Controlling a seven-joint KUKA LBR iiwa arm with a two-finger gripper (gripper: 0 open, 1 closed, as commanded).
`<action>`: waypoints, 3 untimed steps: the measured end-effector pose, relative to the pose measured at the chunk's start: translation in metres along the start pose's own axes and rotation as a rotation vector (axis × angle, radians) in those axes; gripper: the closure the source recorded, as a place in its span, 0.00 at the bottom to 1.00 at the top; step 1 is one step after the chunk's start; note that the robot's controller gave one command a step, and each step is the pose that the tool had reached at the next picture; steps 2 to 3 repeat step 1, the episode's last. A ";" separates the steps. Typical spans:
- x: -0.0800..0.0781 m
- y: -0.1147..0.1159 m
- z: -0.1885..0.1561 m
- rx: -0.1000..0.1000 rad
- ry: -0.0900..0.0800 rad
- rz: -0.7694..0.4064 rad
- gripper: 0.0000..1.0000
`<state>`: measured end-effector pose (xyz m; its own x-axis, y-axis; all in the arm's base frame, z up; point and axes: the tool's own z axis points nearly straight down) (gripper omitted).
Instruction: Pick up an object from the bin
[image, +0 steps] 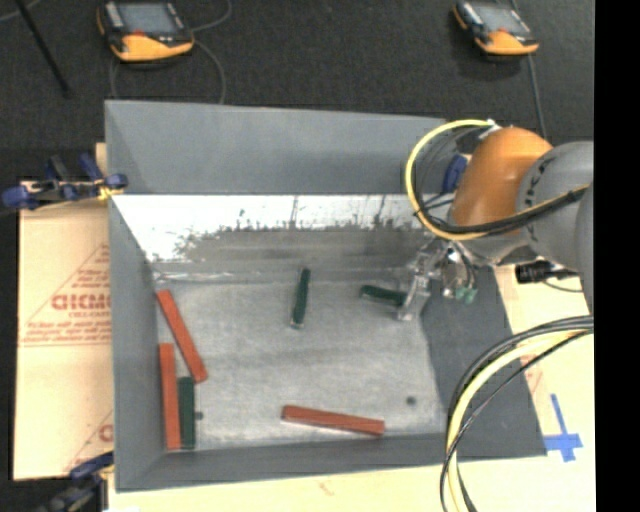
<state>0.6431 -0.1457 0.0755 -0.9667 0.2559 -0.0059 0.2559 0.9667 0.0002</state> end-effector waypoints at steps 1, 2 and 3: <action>0.004 0.004 -0.139 0.002 -0.009 -0.027 1.00; 0.004 0.004 -0.139 0.002 -0.009 -0.027 1.00; 0.004 0.004 -0.139 0.002 -0.009 -0.027 1.00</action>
Offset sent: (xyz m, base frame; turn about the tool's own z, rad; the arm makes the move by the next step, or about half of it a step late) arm -0.0057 0.0079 0.1321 -0.0294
